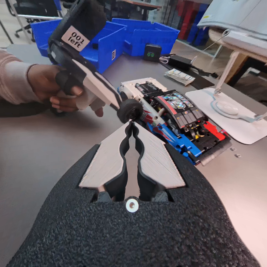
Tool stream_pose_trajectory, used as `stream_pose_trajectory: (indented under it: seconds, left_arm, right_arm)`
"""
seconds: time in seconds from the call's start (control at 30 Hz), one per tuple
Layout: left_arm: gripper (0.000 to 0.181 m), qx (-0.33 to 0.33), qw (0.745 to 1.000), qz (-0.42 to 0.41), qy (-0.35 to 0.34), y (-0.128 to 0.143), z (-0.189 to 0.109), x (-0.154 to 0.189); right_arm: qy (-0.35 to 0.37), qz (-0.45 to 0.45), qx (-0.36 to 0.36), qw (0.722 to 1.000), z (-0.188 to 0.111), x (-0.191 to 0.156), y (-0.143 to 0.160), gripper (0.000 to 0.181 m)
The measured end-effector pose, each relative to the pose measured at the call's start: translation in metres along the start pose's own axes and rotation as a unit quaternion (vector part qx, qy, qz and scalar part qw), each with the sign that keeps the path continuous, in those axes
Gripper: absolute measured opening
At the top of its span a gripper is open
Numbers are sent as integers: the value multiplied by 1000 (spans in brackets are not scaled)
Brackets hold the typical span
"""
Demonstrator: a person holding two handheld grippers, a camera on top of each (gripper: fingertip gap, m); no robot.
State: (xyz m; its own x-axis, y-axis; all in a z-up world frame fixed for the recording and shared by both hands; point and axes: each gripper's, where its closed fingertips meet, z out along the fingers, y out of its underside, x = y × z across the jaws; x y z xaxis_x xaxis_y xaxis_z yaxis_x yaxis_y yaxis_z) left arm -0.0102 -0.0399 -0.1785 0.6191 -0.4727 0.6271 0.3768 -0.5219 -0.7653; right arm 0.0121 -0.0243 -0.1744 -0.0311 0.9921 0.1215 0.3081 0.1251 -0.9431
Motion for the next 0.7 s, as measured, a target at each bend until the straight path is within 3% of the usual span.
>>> stream_pose_trajectory:
  seconds: [0.17,0.23,0.27,0.37,0.7]
  left_arm:
    - [4,4,999,-21,34,0,5,8]
    - [5,4,999,-14,43,1,6,12]
    - [4,1,999,-4,43,2,6,14]
    - [5,-3,999,27,39,3,7,18]
    - [5,-10,997,33,67,0,3,29]
  right_arm:
    - [-46,87,8,995,6,-9,0,0]
    - [-66,111,6,992,6,-10,0,19]
    - [-78,121,12,990,5,-12,-2,19]
    - [-95,124,25,987,3,-18,-7,8]
    - [-145,174,52,973,-3,-22,-16,0]
